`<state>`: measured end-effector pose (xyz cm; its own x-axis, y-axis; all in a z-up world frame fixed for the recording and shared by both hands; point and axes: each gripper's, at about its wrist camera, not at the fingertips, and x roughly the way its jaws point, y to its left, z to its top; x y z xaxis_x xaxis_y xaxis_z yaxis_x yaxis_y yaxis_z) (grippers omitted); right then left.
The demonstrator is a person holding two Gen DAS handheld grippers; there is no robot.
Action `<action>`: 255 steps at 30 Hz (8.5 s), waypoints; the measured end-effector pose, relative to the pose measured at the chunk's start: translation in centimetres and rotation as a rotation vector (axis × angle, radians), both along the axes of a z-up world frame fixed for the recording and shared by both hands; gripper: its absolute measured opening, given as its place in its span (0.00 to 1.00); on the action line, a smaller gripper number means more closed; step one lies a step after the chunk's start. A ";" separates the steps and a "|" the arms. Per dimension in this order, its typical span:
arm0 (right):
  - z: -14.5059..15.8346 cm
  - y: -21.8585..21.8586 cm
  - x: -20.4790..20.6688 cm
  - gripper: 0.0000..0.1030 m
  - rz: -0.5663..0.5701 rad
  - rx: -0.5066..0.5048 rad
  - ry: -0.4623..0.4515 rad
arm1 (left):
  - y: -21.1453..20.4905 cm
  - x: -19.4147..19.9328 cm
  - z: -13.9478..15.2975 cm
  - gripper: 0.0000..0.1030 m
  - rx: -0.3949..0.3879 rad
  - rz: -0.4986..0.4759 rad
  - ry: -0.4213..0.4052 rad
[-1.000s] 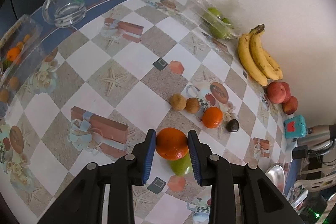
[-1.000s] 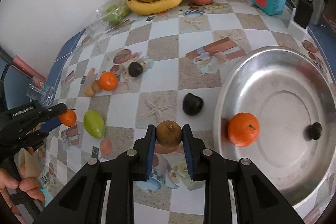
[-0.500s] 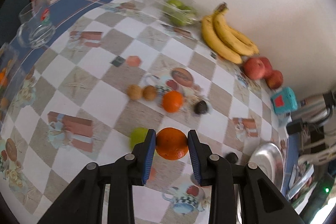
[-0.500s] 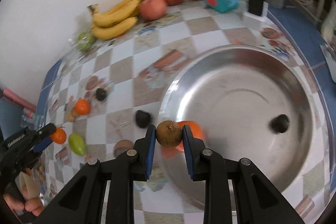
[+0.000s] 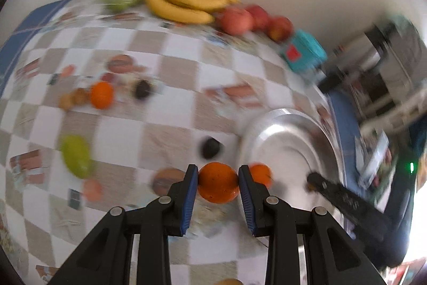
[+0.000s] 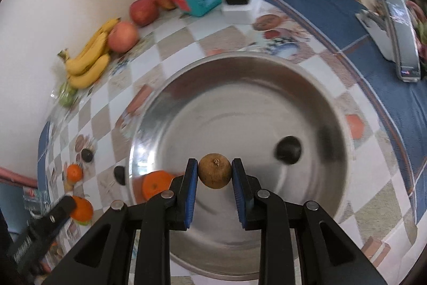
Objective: Organize fruits
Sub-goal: 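Carry the tangerine and kiwi over the steel bowl with both tools, then open the left tool releasing the tangerine while the right tool releases the kiwi into the bowl, then move both open tools back toward the green mango and remaining avocado, then grasp the green mango with the left tool while the right tool grasps a black avocado, then carry the green mango and black avocado over the steel bowl with both tools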
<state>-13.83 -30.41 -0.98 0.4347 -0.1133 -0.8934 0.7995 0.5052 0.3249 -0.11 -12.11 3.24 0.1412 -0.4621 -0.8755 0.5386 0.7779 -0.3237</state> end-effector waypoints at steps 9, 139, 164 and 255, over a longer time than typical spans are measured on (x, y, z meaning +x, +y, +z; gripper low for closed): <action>0.0 -1.8 -2.3 0.26 -0.076 0.012 -0.009 | -4.8 -5.7 -1.7 0.32 0.044 -0.215 0.015; 2.6 12.3 9.6 0.91 0.549 -0.180 -0.113 | 14.8 10.2 -1.0 1.00 0.214 0.527 -0.102; 2.3 9.3 12.1 0.91 0.428 -0.248 -0.055 | 11.9 10.6 -4.7 1.00 0.259 0.450 -0.004; 3.0 0.2 5.7 0.29 0.176 -0.141 0.017 | -1.2 1.9 -0.1 0.40 0.104 -0.010 -0.111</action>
<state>-8.18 -30.25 2.00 0.4435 -0.1611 -0.8817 0.7000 0.6766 0.2286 1.78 -13.28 3.14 0.2353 -0.3714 -0.8981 0.5743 0.7987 -0.1798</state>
